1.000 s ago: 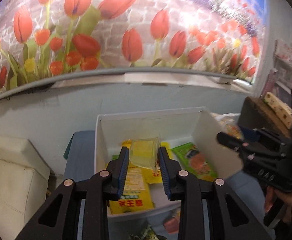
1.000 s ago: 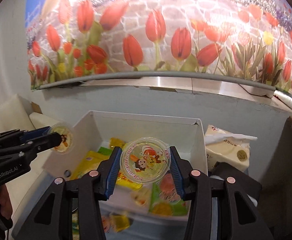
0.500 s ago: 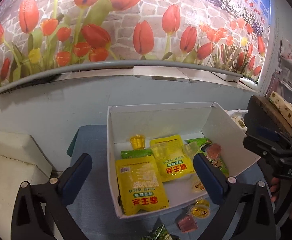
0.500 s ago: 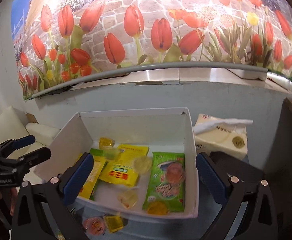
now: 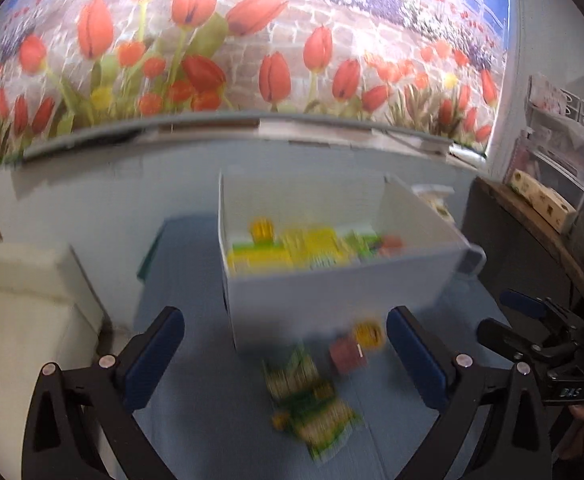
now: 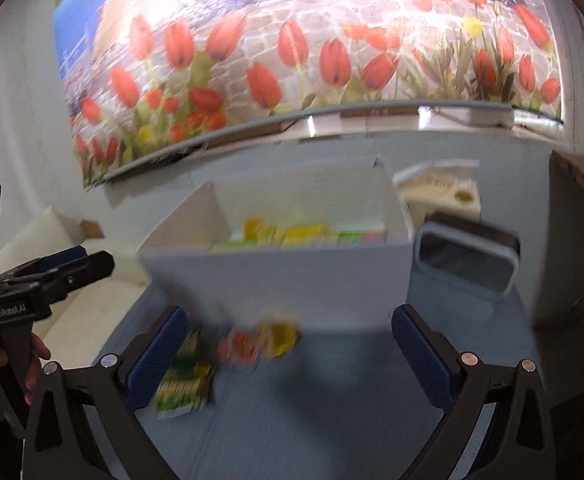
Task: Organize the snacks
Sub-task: 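Move both grippers back from the box toward the remaining jelly cups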
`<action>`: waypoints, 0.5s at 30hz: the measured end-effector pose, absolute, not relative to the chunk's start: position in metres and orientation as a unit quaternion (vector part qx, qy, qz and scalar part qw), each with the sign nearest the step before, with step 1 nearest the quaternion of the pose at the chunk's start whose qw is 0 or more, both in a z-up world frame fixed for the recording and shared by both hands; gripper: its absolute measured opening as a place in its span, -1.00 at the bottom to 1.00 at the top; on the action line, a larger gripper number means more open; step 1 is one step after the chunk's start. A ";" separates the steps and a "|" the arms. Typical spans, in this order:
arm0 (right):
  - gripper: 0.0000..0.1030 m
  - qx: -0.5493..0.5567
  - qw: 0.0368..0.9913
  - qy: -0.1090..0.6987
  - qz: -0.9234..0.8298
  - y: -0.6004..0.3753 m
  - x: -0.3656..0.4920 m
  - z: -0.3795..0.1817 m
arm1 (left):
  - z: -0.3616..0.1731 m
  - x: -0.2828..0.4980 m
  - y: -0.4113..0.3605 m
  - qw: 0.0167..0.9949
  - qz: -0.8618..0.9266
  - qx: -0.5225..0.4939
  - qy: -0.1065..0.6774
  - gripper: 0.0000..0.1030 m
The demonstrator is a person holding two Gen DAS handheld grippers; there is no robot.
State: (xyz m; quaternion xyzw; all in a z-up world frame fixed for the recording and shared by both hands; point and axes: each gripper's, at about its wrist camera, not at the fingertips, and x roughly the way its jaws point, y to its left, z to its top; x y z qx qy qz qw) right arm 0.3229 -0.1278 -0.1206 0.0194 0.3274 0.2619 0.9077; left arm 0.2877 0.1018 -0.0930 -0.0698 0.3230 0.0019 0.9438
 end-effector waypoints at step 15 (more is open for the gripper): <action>1.00 0.022 0.896 0.353 0.269 -0.128 0.257 -0.142 | -0.131 0.182 0.079 0.931 0.005 -0.100 0.352 1.00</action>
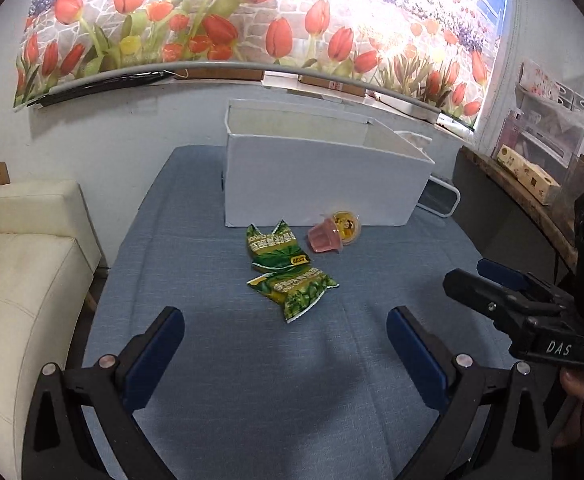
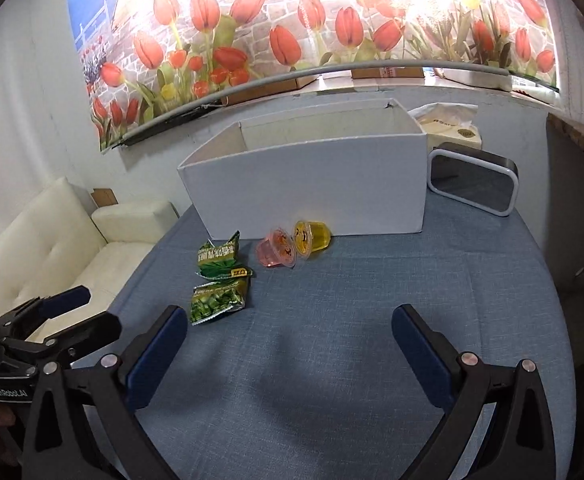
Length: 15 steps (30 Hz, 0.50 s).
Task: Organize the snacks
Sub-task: 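Move both grippers back from the box toward the remaining jelly cups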
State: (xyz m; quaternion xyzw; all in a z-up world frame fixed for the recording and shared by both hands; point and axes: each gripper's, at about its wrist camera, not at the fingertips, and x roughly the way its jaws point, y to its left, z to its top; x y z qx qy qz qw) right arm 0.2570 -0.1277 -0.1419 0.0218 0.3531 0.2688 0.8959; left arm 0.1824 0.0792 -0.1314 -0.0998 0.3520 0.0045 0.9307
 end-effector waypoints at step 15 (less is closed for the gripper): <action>1.00 0.021 0.887 0.377 0.265 -0.114 0.322 -0.165 | -0.131 0.180 0.079 0.929 -0.012 -0.102 0.355 1.00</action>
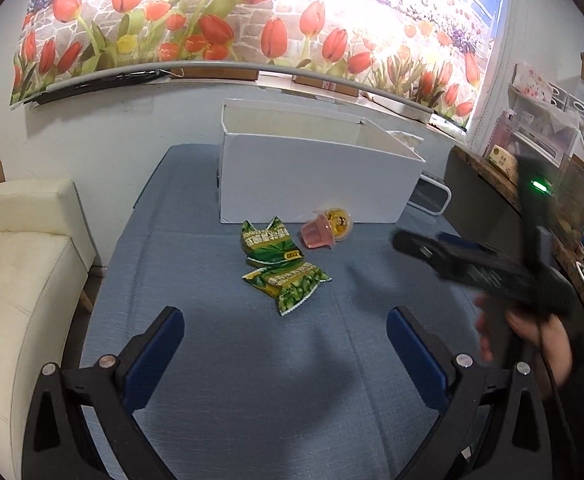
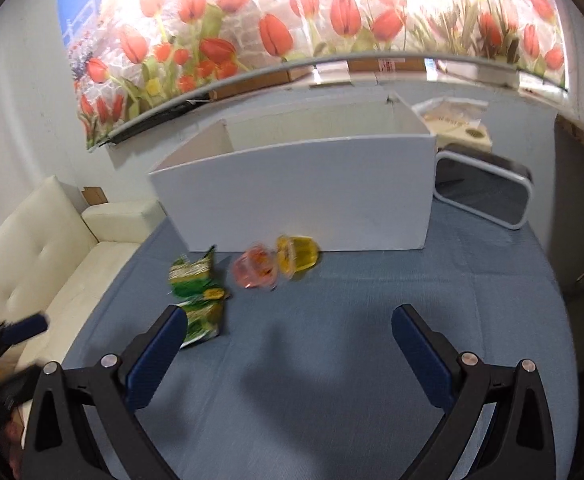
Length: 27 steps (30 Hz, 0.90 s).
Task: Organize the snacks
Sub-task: 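Move both grippers back from the box toward the remaining jelly cups, then grasp the yellow jelly cup with the right gripper while the left gripper reaches the pink cup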
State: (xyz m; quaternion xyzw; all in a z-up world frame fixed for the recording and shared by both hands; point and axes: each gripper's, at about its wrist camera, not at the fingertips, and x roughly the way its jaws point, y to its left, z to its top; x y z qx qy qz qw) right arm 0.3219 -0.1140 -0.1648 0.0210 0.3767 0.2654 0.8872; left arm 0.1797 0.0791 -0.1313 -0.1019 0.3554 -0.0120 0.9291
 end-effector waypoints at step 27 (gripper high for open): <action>-0.34 0.017 0.849 0.416 0.327 -0.069 0.411 -0.207 | -0.164 0.200 0.086 0.914 -0.007 -0.103 0.393 1.00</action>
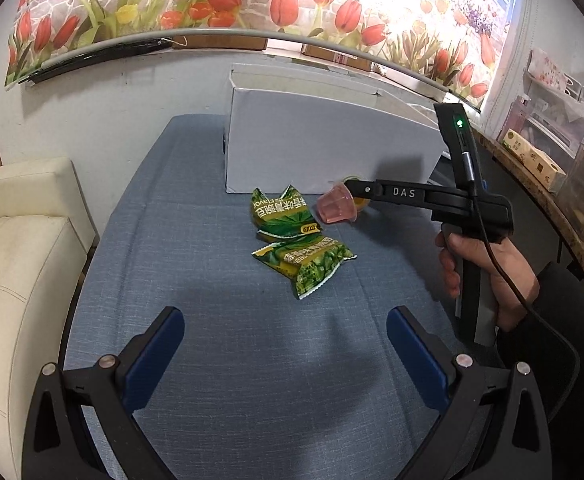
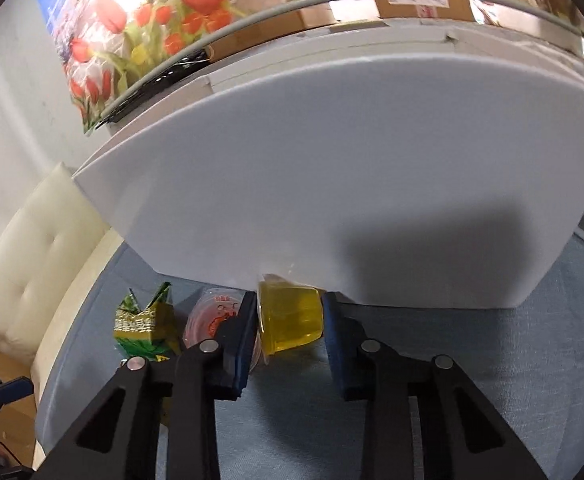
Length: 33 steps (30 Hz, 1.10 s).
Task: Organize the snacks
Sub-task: 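Grasp the yellow jelly cup with the right gripper while the left gripper reaches the pink cup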
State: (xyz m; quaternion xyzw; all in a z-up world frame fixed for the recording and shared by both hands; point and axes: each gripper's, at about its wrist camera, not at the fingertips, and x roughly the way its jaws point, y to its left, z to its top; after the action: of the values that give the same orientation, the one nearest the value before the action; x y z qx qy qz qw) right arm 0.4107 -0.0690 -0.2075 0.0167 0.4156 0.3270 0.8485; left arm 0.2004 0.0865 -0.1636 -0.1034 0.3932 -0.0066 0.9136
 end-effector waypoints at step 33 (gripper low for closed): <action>-0.34 0.080 0.912 0.278 0.290 -0.240 0.233 -0.083 | -0.180 0.348 -0.001 0.905 -0.037 -0.048 0.421 1.00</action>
State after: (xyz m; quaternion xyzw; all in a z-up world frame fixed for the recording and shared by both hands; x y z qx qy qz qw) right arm 0.2330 -0.2402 -0.0827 0.0803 0.2784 0.2899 0.9121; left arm 0.3477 -0.0014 -0.1797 -0.0482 0.4210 -0.0372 0.9050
